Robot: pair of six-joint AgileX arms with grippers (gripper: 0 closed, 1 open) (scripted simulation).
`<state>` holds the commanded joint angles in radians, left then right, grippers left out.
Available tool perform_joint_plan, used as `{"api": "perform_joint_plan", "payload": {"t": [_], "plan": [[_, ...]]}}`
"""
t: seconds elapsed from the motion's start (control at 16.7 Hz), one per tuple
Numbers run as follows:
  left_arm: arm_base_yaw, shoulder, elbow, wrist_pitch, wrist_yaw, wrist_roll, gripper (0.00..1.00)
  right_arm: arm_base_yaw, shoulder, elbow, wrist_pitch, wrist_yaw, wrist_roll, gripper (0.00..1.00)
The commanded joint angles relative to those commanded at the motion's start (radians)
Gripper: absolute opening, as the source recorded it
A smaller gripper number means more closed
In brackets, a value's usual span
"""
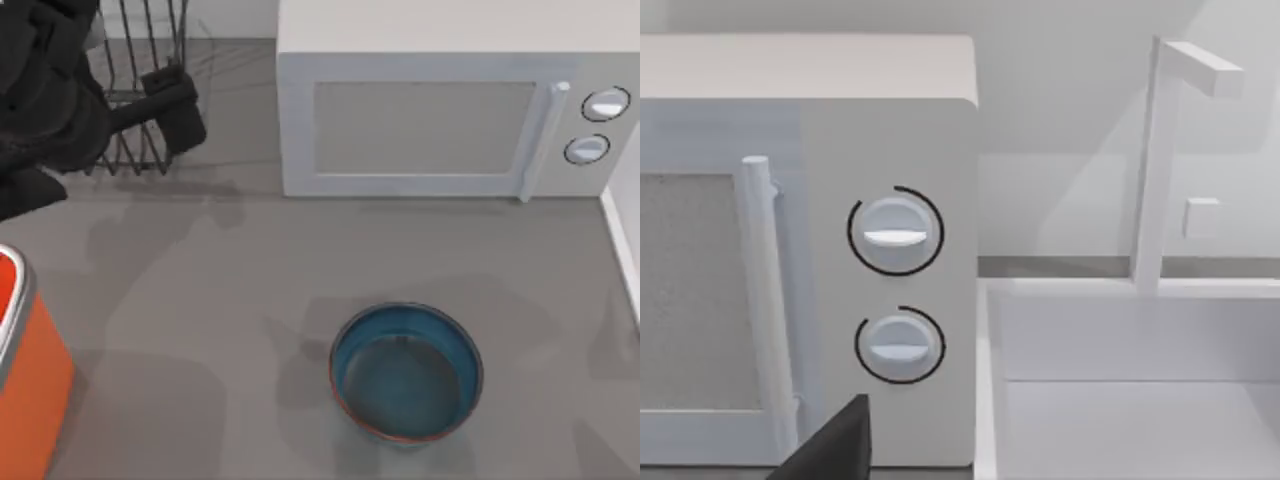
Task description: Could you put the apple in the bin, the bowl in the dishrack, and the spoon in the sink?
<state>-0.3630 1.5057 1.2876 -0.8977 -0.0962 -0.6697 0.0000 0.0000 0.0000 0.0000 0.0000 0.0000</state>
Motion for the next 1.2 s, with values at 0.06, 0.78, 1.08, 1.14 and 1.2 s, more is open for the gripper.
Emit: {"api": "perform_joint_plan", "payload": {"t": [0.06,0.78,1.08,1.14,1.2], "plan": [[-0.043,0.104,0.096,-0.067,0.001,-0.040,1.00,0.000,0.000,0.000,0.000,0.000,0.000,1.00],[-0.573,0.886,1.045,-0.620,0.079,-0.322,1.00,0.000,0.000,0.000,0.000,0.000,0.000,1.00],[-0.680,0.967,1.197,-0.685,0.102,-0.344,1.00,0.000,0.000,0.000,0.000,0.000,0.000,1.00],[-0.684,0.970,1.202,-0.687,0.102,-0.345,1.00,0.000,0.000,0.000,0.000,0.000,0.000,1.00],[-0.684,0.970,1.202,-0.687,0.102,-0.345,1.00,0.000,0.000,0.000,0.000,0.000,0.000,1.00]]}}
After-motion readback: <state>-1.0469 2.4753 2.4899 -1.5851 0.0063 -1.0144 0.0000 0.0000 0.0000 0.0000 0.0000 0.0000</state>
